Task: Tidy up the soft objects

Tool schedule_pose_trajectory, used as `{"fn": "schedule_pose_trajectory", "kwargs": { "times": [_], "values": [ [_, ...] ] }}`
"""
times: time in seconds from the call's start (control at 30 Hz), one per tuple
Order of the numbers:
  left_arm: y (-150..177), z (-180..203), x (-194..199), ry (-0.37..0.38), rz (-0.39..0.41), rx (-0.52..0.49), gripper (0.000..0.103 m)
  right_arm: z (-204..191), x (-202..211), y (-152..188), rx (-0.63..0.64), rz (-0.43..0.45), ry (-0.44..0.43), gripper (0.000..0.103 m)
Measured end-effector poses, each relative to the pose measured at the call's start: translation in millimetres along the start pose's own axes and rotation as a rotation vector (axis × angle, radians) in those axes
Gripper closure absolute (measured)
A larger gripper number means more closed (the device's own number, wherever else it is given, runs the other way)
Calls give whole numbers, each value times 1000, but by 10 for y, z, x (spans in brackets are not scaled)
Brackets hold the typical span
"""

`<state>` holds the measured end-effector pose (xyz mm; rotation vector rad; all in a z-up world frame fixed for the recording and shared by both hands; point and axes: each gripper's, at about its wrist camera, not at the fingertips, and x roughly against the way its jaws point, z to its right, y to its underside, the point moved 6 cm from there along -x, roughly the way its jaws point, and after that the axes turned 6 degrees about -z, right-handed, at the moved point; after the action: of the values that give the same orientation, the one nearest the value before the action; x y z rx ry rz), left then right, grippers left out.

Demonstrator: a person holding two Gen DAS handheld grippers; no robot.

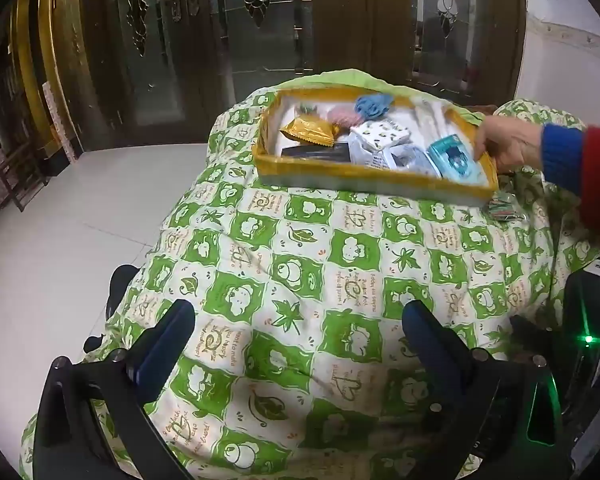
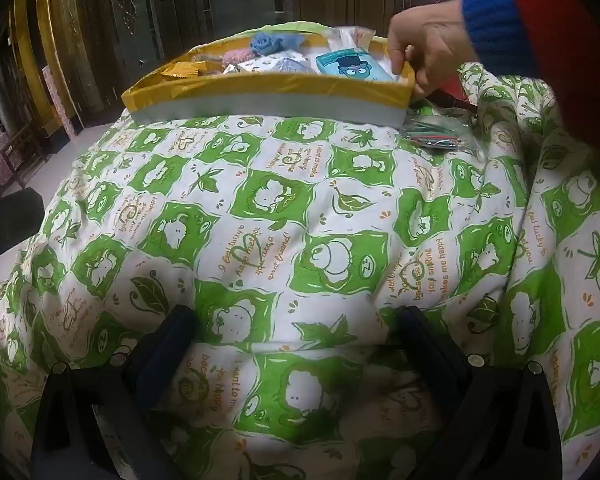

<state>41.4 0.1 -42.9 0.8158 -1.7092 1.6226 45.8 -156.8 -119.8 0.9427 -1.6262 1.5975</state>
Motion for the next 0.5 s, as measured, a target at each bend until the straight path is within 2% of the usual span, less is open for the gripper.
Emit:
{"fn": "schedule_pose_trajectory", "kwargs": {
  "times": [0.13,0.23,0.5],
  "values": [
    [-56,3,70,9,26,2,0,-10,-2,-3,2,0,4,0],
    [-110,18,91,20,13,8,0,-17,-3,-5,3,1,4,0],
    [-114,-9,316,59,38,66,0,-30,-11,-8,2,0,3,0]
  ]
}}
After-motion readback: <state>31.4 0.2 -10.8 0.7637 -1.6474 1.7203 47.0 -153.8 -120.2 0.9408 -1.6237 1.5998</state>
